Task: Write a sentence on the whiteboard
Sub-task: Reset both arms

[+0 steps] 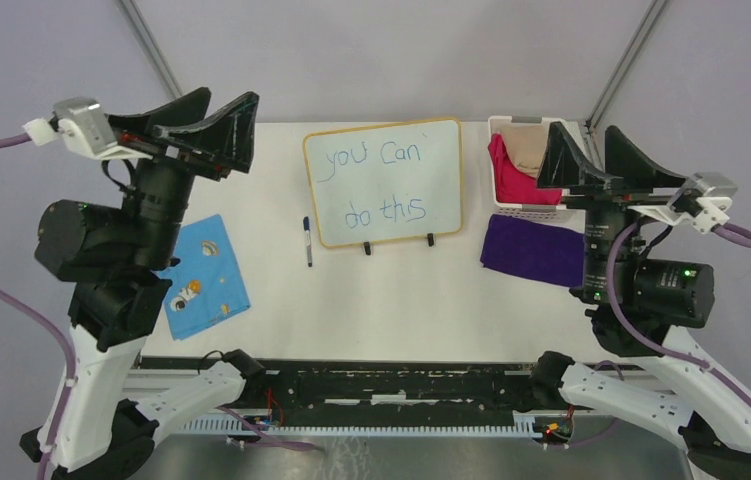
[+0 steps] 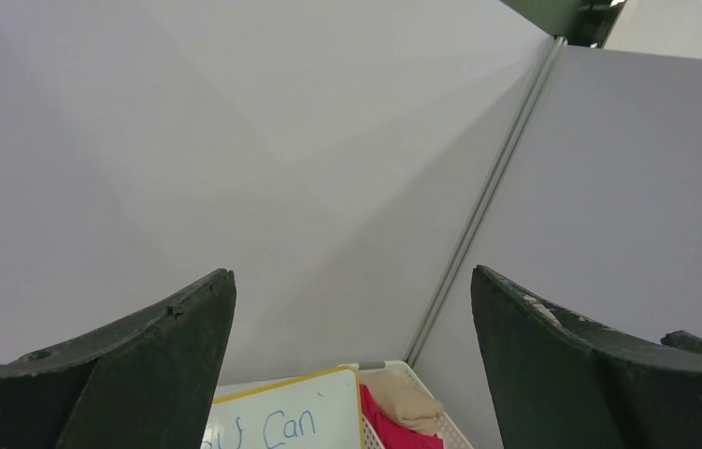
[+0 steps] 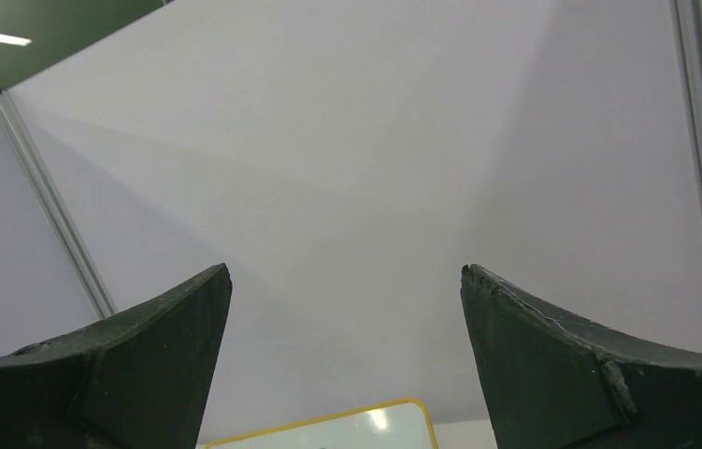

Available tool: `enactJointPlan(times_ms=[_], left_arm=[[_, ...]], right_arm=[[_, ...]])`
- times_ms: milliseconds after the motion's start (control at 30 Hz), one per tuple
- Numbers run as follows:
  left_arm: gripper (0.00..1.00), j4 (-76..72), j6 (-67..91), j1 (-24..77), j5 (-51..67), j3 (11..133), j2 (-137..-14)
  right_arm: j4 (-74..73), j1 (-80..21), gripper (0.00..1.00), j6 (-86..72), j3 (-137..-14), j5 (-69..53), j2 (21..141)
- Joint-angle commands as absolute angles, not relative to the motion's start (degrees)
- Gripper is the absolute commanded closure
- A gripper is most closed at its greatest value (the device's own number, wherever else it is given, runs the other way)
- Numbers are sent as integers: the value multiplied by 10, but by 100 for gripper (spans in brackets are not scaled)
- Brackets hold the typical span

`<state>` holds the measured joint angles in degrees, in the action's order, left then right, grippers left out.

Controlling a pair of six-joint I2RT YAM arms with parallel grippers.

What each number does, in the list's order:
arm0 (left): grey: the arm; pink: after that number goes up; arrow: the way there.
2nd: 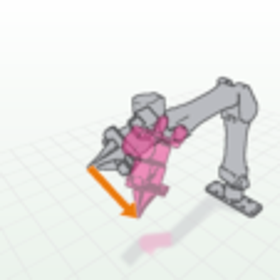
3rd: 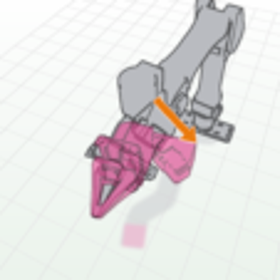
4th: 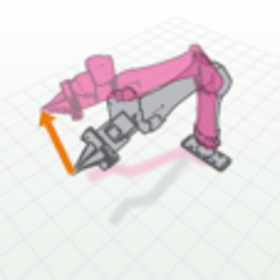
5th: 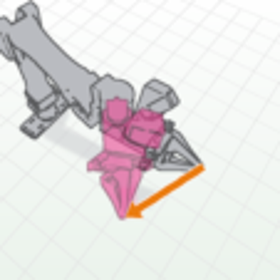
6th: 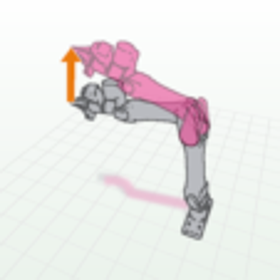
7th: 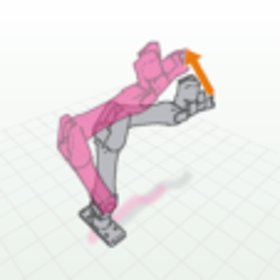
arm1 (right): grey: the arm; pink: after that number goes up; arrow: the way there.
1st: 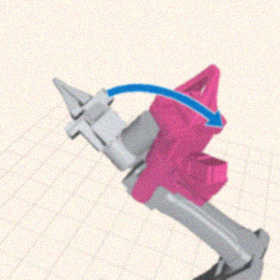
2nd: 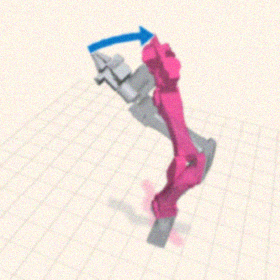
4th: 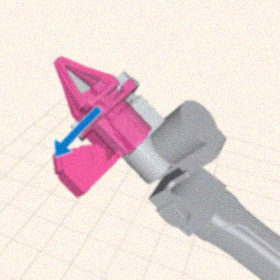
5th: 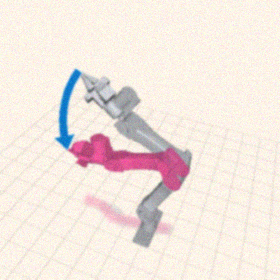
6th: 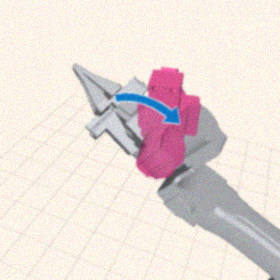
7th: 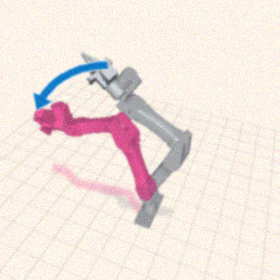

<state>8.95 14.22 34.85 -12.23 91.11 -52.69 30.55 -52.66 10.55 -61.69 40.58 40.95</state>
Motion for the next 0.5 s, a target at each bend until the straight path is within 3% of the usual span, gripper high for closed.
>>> enactJointPlan(times_ms=[0, 467], left_arm=[[0, 85, 116, 351, -137, 892, -503], [0, 136, 114, 351, -138, 910, -502]], right_arm=[[267, -527, 2, 140, -584, 410, 414], [304, -527, 2, 155, -514, 399, 390]])
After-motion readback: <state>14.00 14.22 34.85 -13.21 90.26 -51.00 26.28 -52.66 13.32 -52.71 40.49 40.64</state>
